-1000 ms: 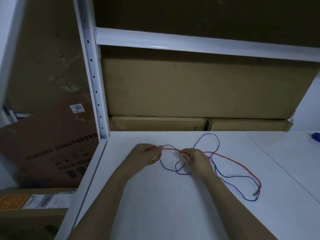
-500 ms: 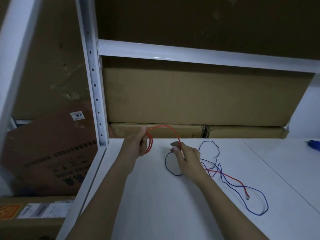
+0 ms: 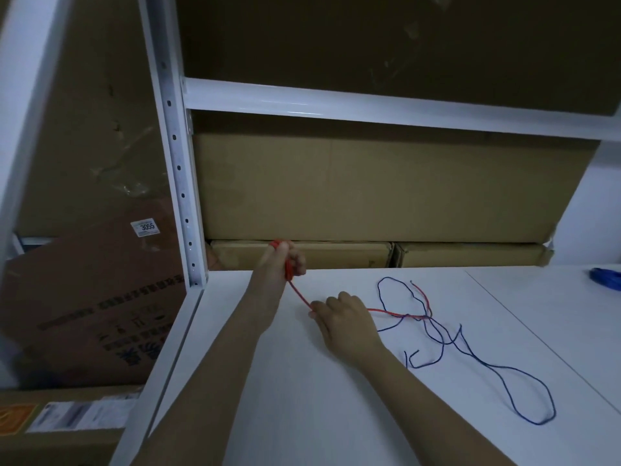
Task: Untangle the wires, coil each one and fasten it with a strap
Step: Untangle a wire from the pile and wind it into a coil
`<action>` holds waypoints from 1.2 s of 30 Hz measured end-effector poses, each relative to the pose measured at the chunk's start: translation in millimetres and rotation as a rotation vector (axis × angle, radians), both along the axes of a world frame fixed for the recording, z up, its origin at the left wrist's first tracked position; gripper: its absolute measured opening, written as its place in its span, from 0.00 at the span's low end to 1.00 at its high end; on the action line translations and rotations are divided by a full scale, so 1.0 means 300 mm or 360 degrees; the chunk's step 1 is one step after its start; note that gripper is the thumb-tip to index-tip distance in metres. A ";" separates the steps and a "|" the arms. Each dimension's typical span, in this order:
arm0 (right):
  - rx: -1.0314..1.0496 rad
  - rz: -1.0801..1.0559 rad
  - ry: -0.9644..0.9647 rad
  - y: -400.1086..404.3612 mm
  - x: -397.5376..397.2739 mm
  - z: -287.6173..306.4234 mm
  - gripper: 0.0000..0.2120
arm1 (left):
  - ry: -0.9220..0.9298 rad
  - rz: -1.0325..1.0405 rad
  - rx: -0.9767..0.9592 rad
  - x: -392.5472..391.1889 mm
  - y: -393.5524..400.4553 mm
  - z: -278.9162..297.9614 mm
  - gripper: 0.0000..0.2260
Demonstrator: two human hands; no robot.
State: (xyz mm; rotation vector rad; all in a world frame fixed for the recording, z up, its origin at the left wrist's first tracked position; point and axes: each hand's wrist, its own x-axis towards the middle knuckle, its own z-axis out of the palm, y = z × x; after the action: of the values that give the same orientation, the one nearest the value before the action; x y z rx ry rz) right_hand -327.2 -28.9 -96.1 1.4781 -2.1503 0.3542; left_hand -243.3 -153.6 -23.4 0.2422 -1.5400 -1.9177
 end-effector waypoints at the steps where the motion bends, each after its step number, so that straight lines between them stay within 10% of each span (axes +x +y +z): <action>1: -0.0059 0.0068 -0.0024 0.004 0.016 -0.009 0.05 | -0.0088 0.0162 -0.0270 -0.012 0.000 -0.018 0.13; 8: -0.0259 0.0295 -0.0410 0.067 0.058 0.016 0.06 | -0.0736 0.0194 -0.1465 -0.015 -0.022 -0.156 0.07; 14: -0.0440 0.0104 -0.0546 0.126 -0.032 0.073 0.04 | -0.1101 0.0176 -0.1677 -0.009 -0.036 -0.164 0.16; 19: -0.0651 0.0135 -0.0489 0.106 -0.106 0.152 0.04 | -0.0948 -0.0121 -0.1582 0.017 -0.030 -0.151 0.25; 29: -0.0487 0.0044 -0.1251 -0.010 -0.131 0.042 0.11 | 0.0073 -0.0480 0.0306 0.031 -0.041 -0.036 0.16; 36: -0.0134 0.0173 -0.0884 -0.007 -0.034 -0.051 0.12 | -0.0230 0.0216 -0.0578 -0.060 -0.046 -0.085 0.13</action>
State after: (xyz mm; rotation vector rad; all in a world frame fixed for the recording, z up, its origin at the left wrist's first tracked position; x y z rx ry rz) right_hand -337.5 -30.9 -111.4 1.5853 -2.4279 0.9806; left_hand -261.4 -167.2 -48.8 0.3204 -1.8830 -1.5117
